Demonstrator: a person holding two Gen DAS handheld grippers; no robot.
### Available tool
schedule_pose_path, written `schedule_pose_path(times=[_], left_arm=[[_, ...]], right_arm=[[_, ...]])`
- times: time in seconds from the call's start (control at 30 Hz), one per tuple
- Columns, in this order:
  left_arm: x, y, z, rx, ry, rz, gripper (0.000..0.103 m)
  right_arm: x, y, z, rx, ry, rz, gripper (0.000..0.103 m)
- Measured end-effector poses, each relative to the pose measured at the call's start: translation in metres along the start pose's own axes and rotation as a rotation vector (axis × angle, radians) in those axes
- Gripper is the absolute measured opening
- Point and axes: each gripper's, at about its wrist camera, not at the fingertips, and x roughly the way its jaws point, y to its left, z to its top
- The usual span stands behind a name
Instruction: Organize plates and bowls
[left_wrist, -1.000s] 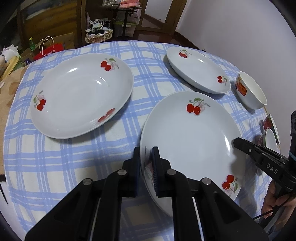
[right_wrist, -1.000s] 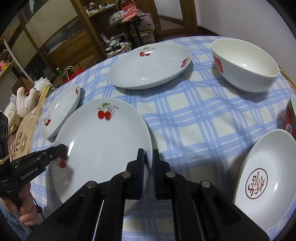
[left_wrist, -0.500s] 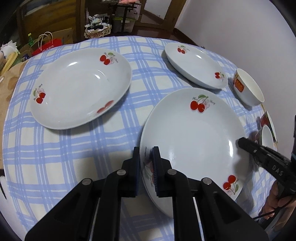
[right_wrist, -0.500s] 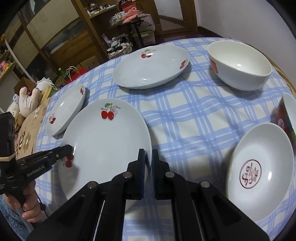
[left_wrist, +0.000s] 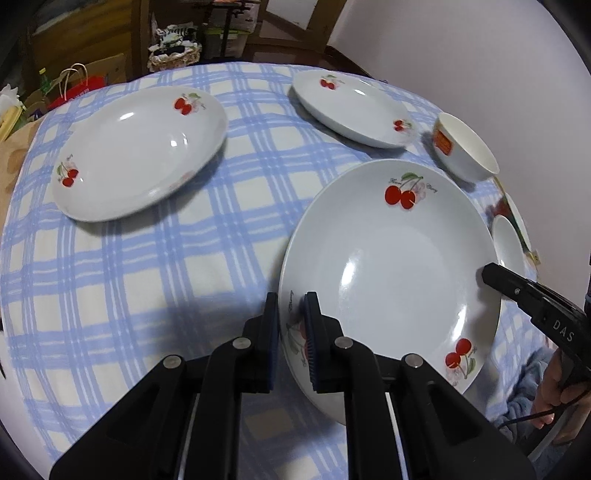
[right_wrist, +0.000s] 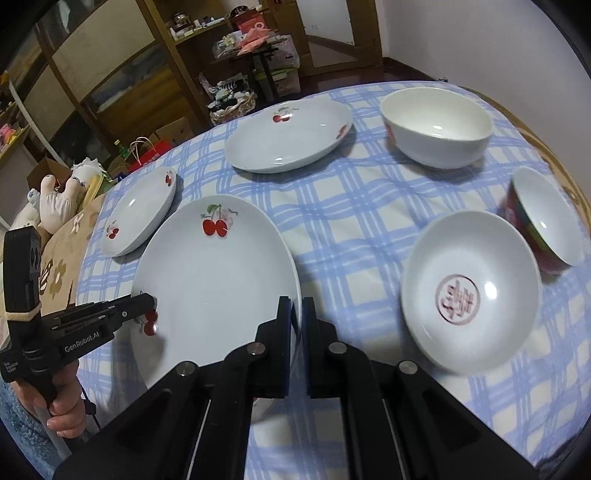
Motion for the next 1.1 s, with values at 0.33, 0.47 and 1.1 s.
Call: schedule_pose_path(times=[0.33, 0.47, 1.1], left_arm=[[-0.004, -0.026, -0.017, 0.065, 0.021, -0.017, 0.012], [0.000, -0.033, -0.019, 0.086, 0.040, -0.013, 0.012], [0.021, -0.036, -0.013, 0.116, 0.071, 0.012, 0.012]], right_arm=[[-0.023, -0.018, -0.024, 0.051, 0.023, -0.053, 0.006], [-0.025, -0.025, -0.030, 0.069, 0.035, -0.072, 0.007], [0.007, -0.026, -0.035, 0.079, 0.110, -0.174, 0.009]])
